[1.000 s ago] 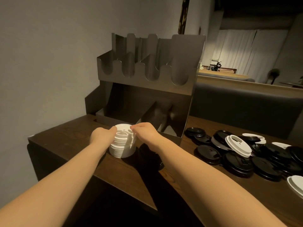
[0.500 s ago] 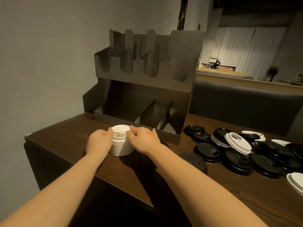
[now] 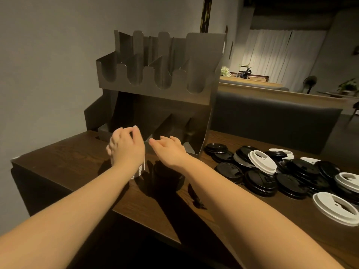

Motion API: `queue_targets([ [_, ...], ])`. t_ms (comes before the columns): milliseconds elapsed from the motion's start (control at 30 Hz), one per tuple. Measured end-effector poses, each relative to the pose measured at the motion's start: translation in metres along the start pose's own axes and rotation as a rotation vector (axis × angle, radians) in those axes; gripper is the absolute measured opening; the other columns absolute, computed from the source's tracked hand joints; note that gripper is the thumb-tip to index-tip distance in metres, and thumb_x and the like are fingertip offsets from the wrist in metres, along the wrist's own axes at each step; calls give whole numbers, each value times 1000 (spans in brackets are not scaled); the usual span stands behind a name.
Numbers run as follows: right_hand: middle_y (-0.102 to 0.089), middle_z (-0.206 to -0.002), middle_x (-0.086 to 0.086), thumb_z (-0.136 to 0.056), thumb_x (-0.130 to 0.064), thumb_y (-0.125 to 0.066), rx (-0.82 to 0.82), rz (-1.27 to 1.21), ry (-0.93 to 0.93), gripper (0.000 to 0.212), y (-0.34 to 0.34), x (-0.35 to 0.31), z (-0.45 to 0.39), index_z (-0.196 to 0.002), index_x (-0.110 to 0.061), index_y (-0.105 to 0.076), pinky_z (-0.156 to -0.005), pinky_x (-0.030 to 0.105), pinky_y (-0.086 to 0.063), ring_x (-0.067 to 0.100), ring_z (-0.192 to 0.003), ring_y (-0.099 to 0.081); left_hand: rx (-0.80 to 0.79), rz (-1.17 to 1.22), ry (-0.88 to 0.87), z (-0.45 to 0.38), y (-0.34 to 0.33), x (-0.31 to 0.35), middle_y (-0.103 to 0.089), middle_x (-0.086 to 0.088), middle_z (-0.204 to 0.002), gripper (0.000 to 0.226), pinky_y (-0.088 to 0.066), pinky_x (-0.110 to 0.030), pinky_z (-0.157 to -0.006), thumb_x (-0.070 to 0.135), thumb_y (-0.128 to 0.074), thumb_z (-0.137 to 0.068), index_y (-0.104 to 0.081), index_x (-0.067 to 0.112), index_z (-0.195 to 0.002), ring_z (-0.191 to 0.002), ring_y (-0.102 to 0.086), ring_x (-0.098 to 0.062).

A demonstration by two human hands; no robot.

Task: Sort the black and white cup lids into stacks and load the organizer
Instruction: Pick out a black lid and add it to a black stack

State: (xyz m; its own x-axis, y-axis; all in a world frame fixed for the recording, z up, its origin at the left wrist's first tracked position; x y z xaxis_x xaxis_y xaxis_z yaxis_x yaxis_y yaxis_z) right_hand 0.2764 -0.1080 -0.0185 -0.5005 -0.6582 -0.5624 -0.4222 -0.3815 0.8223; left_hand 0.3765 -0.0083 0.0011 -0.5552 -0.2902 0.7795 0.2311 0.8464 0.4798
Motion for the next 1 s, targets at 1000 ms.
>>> queue_targets([
  [1000, -40, -149, 1, -100, -50, -16, 538, -5, -561, 60, 194, 292, 270, -127, -20, -61, -119, 44, 0, 18, -147, -7, -766, 251, -433, 261, -267, 255, -61, 0, -120, 28, -48, -41, -98, 26, -51, -95, -63, 19, -119, -116, -54, -19],
])
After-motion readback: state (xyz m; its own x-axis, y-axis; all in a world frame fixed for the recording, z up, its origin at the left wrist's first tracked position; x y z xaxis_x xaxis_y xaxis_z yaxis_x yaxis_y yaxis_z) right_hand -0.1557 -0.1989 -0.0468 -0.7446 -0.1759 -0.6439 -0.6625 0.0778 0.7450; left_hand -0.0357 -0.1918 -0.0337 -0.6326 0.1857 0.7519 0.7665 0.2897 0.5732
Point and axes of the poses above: each hand's wrist, its own z-axis away from the middle knuckle, its own y-axis out of the back of the hand, x = y × z, the point moved 10 cm from there along -z, towards the middle knuckle
